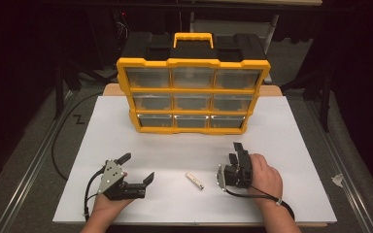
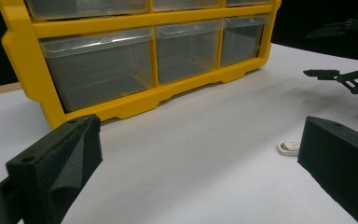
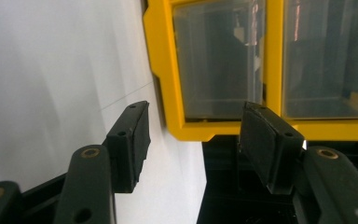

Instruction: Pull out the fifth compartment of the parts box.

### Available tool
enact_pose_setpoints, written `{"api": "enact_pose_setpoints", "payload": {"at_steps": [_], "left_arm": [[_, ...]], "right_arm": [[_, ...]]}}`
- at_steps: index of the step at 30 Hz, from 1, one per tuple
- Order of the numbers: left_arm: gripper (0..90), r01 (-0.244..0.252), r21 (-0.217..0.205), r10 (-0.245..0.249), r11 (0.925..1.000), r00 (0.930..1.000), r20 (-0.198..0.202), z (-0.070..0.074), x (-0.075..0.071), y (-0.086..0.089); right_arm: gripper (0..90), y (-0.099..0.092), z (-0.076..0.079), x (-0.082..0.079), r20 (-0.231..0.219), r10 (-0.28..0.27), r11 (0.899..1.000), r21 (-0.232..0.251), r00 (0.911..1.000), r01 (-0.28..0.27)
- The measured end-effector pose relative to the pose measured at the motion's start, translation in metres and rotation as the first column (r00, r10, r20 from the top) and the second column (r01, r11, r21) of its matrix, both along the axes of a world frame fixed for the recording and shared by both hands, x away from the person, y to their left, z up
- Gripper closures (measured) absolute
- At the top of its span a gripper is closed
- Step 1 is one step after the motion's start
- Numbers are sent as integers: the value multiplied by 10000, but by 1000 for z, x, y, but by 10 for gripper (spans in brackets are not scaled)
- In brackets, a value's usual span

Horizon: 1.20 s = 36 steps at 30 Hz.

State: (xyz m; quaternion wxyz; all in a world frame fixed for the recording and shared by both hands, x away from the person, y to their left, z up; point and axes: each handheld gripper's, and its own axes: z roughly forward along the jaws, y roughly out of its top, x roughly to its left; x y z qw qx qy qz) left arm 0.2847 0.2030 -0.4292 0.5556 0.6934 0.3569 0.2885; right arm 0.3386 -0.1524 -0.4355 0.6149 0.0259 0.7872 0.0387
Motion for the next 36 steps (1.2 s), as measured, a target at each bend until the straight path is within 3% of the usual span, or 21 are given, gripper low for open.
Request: {"api": "enact_pose_setpoints", "payload": {"at_steps": [4, 8, 14, 21, 36], "left_arm": [[2, -2, 125, 0, 9999, 10000, 92, 0, -2, 0], [2, -138, -42, 138, 9999, 9998, 138, 1, -3, 3], [2, -195, 7, 195, 9998, 9998, 8, -1, 0, 5], [2, -110, 152, 108, 9998, 9999, 135, 0, -2, 4], [2, -117, 111, 115, 9999, 9997, 214, 1, -3, 3]], "right_arm": [[472, 5, 2, 3, 246, 92, 9999, -51, 9997, -91], [485, 11, 5, 5, 557, 81, 9999, 63, 9984, -85], [490, 22, 2, 8, 740, 131, 9999, 8, 9972, -132], [507, 30, 4, 11, 1002, 101, 9999, 94, 9949, -111], [520, 44, 26, 19, 1492, 238, 9994, 222, 9885, -275]]}}
